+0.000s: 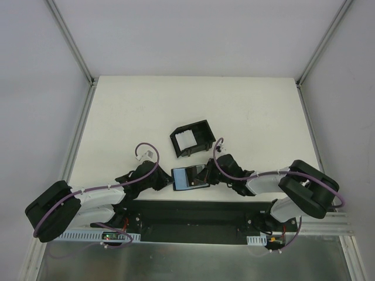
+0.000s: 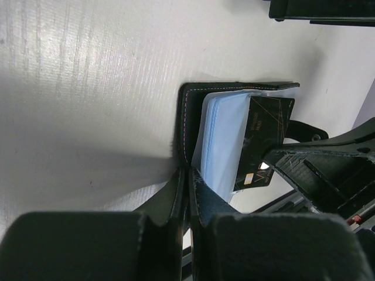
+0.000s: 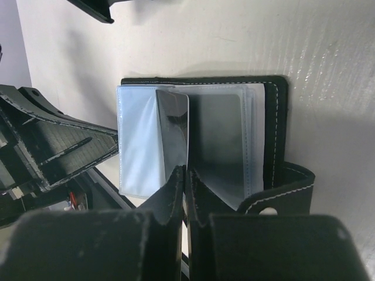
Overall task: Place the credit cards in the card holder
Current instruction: Insert the credit card into the card holder.
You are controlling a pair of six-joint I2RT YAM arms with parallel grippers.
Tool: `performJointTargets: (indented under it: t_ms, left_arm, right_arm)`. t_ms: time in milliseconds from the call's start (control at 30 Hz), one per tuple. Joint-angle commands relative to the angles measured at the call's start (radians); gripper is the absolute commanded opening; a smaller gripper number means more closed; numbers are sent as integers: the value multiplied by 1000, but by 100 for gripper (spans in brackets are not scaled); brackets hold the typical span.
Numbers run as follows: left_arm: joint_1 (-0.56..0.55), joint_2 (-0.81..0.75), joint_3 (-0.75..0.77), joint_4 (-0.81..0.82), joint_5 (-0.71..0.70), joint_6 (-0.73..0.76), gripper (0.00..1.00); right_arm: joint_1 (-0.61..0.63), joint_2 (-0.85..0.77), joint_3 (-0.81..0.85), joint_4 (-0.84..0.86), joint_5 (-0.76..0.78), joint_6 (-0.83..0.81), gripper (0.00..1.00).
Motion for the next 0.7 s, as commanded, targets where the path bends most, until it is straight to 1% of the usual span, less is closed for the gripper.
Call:
performJointTargets:
  t_ms: [0,133,300,433,533,667]
  left_arm:
    - [3,24,-25,-51,3,0,0]
    - [3,23,-28,-51,-2,-2,0]
    - [3,23,-27,-50,-5,-2,0]
    - [5,15,-31,-56,-11,-5,0]
    - [3,12,-33,-56,-13,-6,0]
    - [5,15,-31,-56,-13,-6,0]
  right_arm:
    - [19,13,-17,35,-52,11,0]
    - [24,-4,-20,23,-57,18,0]
    - [25,5,-6,3,-100,49,0]
    - [25,-44,-37,-17,-56,58,0]
    - [24,-78,-34,-83,-36,35,0]
    - [24,-52,-13,-96,-57,29,1]
